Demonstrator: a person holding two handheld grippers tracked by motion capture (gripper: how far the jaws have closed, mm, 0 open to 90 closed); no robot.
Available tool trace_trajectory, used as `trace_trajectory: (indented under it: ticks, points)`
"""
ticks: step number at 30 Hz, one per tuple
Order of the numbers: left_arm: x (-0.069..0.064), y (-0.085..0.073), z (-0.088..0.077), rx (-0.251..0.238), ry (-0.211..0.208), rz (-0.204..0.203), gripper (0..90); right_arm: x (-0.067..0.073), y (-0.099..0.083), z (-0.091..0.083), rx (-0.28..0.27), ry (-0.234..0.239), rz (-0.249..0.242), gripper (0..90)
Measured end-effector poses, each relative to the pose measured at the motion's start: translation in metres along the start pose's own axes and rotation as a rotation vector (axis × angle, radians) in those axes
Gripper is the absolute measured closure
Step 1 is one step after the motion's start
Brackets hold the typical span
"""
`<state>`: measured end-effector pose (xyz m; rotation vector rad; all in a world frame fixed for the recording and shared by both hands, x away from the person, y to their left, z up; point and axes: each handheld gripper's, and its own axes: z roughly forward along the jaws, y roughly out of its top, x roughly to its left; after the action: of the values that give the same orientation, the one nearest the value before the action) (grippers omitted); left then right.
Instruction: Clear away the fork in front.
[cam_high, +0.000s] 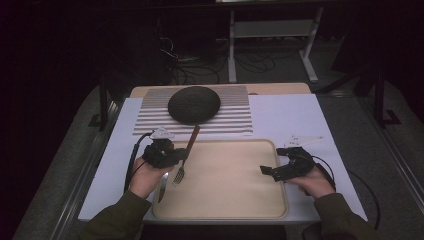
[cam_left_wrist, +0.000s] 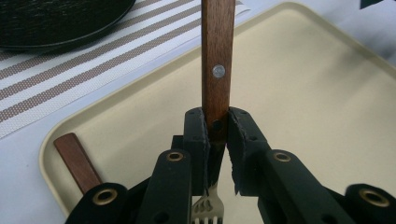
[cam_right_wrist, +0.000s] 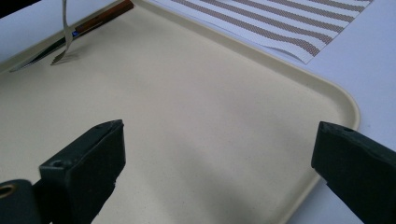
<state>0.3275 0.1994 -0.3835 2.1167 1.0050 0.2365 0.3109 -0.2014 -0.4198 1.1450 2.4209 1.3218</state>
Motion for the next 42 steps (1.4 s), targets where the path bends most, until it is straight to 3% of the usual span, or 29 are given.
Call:
trace_trajectory:
  ticks: [9,15,33,37,42]
  points:
    - [0.003,-0.007,0.032,0.036,0.001,-0.023,78.0,0.000,0.000,-0.001,-0.001,-0.001,-0.001,2.6]
    - [0.007,-0.014,0.044,0.061,0.007,-0.036,78.0,0.000,0.000,0.000,-0.001,-0.001,-0.002,2.7]
    - [0.008,-0.021,0.055,0.082,0.013,-0.046,76.8,0.000,0.000,-0.001,-0.001,-0.001,-0.005,2.6]
    - [0.008,-0.020,0.054,0.072,0.021,-0.042,65.3,0.000,0.000,-0.001,0.001,-0.001,-0.007,2.6]
    - [0.009,-0.013,0.048,0.048,0.005,-0.021,63.0,0.000,0.000,-0.001,0.001,-0.003,-0.006,2.6]
